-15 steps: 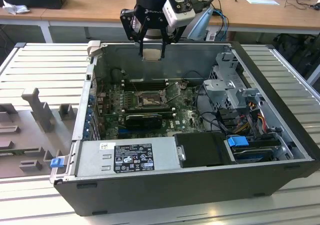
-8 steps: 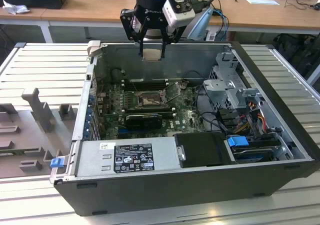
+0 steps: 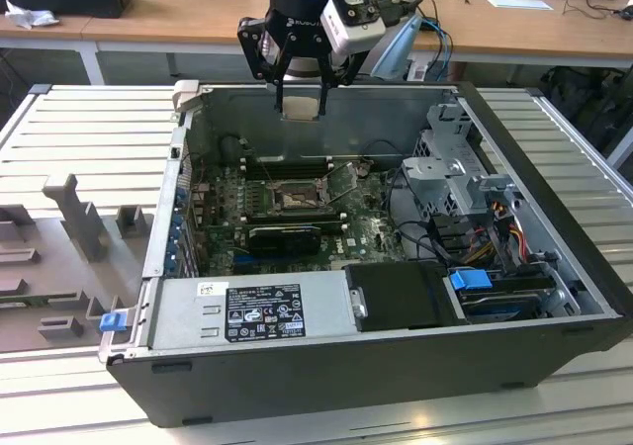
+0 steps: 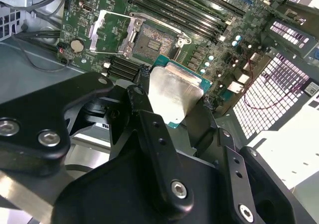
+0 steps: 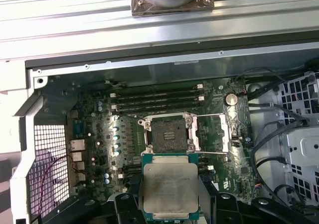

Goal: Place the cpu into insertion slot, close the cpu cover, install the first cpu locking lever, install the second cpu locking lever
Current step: 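Place the cpu into insertion slot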

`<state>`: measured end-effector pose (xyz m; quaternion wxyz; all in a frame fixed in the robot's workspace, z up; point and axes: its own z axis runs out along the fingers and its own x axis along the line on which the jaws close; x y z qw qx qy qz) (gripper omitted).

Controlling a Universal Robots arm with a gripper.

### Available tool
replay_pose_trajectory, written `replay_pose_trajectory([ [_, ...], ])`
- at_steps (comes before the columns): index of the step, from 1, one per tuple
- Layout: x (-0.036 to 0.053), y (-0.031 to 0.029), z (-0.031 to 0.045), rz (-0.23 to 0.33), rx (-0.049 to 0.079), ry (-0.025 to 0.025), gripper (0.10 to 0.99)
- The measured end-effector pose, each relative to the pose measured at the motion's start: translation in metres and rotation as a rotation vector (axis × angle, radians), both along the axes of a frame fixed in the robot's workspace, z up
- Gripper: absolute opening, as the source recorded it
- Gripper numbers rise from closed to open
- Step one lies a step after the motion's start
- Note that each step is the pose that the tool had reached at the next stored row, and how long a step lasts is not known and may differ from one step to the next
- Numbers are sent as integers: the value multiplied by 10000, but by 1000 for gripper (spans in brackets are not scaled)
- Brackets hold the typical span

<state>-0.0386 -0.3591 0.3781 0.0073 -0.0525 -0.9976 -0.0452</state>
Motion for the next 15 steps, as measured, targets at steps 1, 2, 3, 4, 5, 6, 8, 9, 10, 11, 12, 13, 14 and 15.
replay_pose_trajectory([
  [1, 0, 0, 0, -9, 0, 0, 533],
  [2, 0, 0, 0, -33, -1, 0, 533],
  [3, 0, 0, 0, -58, -1, 0, 533],
  [4, 0, 0, 0, -120, -2, 0, 533],
  [5, 0, 0, 0, -168, -2, 0, 533],
  [6, 0, 0, -1, -228, -2, 0, 533],
  [8, 0, 0, -1, -318, -2, 0, 533],
  [9, 0, 0, -1, -338, -2, 0, 533],
  [10, 0, 0, -1, -353, -2, 0, 533],
  [11, 0, 0, -1, -379, -2, 0, 533],
  [12, 0, 0, -1, -405, -2, 0, 533],
  [13, 0, 0, -1, -435, -2, 0, 533],
  [14, 0, 0, -1, -451, -3, 0, 533],
  [15, 0, 0, -1, -471, -2, 0, 533],
])
